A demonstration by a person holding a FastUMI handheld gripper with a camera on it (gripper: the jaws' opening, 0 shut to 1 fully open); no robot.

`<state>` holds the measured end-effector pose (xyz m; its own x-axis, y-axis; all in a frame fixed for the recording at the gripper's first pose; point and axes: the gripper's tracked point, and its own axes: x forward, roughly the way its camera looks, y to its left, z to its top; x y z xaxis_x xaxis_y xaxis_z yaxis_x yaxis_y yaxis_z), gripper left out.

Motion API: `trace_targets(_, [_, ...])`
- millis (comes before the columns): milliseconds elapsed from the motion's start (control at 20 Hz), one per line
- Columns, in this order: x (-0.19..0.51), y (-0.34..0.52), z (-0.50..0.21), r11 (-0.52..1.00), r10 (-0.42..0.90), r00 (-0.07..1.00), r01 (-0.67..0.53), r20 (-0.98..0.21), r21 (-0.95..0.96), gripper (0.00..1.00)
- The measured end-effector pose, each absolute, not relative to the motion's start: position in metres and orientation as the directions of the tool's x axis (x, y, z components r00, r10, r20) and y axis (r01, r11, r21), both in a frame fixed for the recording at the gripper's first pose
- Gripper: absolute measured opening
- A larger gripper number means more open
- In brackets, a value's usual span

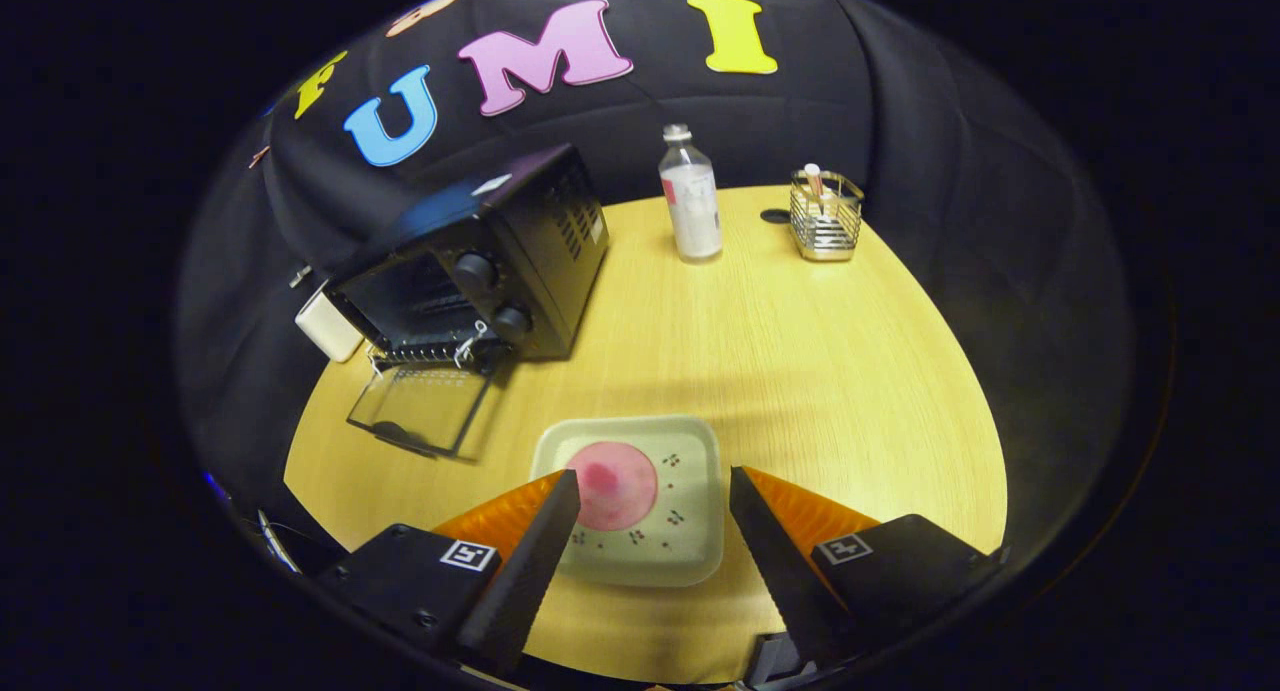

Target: Open the toaster oven, put the food inside, and close the toaster oven door.

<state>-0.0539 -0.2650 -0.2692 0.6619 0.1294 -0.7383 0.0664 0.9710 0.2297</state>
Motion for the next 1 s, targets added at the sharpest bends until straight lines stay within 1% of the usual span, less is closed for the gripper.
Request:
trace_targets(200, [-0.063,-0.264,-0.301,0.962,0.168,0.602,0.072,-0.781,0.263,1.00])
trace_targets(450, [-0.067,-0.261,-0.325,0.957,0.201,0.529,0.072,-0.825,0.280,0.97])
trace_targets(500, [-0.070,-0.259,-0.329,0.955,0.210,0.511,0.075,-0.834,0.286,0.96])
trace_targets(550, [-0.071,-0.259,-0.329,0.956,0.208,0.503,0.075,-0.839,0.283,0.88])
trace_targets(600, [-0.068,-0.258,-0.331,0.958,0.207,0.505,0.070,-0.838,0.279,0.85])
trace_targets(650, [-0.069,-0.258,-0.331,0.961,0.203,0.498,0.066,-0.843,0.270,0.83])
trace_targets(700, [-0.067,-0.260,-0.333,0.964,0.192,0.497,0.066,-0.846,0.257,0.83])
trace_targets(750, [-0.068,-0.262,-0.333,0.968,0.176,0.494,0.070,-0.851,0.240,0.75])
trace_targets(800, [-0.066,-0.265,-0.335,0.972,0.152,0.491,0.081,-0.858,0.219,0.70])
trace_targets(850, [-0.065,-0.269,-0.337,0.976,0.130,0.490,0.091,-0.862,0.199,0.59])
trace_targets(900, [-0.067,-0.273,-0.338,0.980,0.107,0.485,0.097,-0.868,0.174,0.52])
trace_targets(1000, [-0.068,-0.276,-0.338,0.984,0.084,0.479,0.098,-0.874,0.148,0.32])
